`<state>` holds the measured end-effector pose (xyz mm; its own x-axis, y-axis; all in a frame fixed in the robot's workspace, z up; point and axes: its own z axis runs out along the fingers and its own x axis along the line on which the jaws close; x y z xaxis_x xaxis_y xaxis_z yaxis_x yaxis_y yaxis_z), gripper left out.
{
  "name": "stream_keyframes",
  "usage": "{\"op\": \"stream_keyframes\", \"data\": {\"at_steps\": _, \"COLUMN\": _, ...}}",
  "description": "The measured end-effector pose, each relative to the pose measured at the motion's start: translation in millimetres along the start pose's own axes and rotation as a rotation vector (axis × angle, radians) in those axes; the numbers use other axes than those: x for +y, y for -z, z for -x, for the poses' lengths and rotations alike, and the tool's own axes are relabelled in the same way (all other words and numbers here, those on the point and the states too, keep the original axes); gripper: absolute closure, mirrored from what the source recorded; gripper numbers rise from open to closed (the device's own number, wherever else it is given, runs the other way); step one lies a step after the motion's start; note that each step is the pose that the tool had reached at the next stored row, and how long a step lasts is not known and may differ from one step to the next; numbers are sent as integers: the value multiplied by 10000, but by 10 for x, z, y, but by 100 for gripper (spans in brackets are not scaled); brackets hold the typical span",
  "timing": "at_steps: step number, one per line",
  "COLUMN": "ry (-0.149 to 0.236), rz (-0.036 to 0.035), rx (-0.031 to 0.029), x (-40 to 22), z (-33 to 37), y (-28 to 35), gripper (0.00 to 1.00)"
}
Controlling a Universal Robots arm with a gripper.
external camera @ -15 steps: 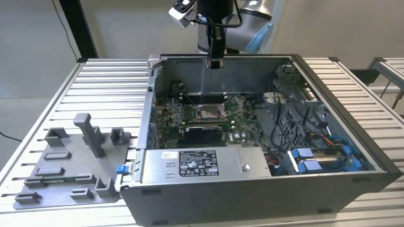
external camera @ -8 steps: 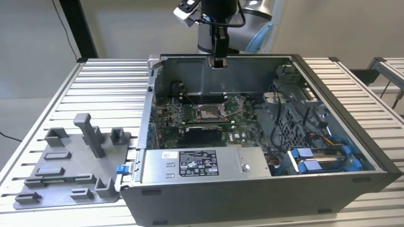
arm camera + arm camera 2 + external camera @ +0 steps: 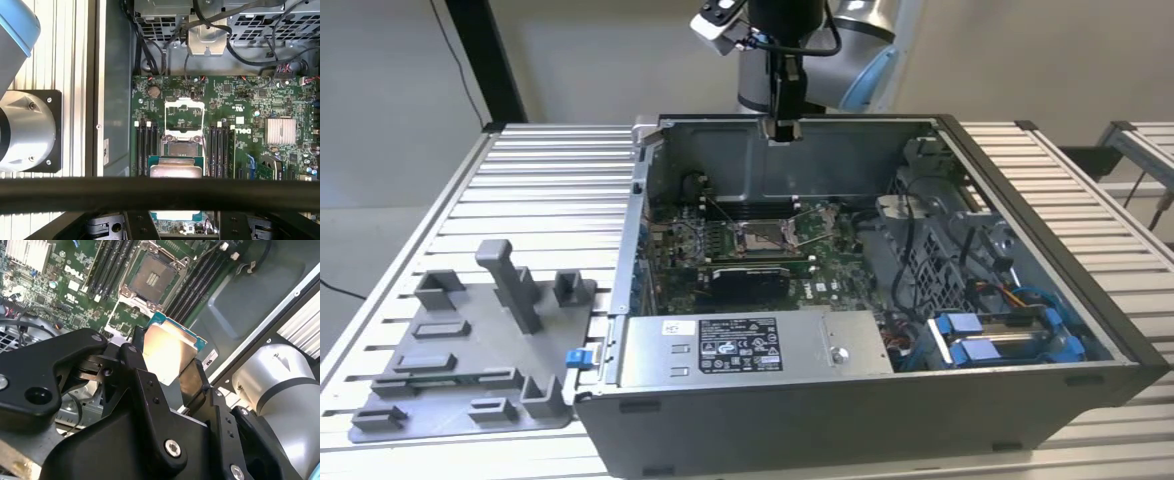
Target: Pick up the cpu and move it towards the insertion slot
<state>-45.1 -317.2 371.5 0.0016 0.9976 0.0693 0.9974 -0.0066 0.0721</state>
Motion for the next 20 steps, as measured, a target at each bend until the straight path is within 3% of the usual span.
{"op": "stream_keyframes", "data": {"at_steps": 10, "ry": 5, "rz": 1, "rx": -17, "x": -8, "z": -2, "y": 1, "gripper": 100}}
{"op": "stream_keyframes", "data": {"at_steps": 12, "ry": 27, "rz": 1, "rx": -205, "x": -13, "z": -2, "y": 2, "gripper": 100}}
{"op": "stream_keyframes", "data": {"at_steps": 14, "ry": 47, "rz": 2, "rx": -429, "x": -23, "z": -2, "y": 5, "gripper": 100}}
{"op": "stream_keyframes", "data": {"at_steps": 15, "ry": 52, "rz": 2, "rx": -489, "x": -28, "z": -2, "y": 5, "gripper": 100}}
{"op": "stream_keyframes", "data": {"at_steps": 20, "ry": 53, "rz": 15, "rx": -481, "x": -35, "z": -2, "y": 6, "gripper": 100}}
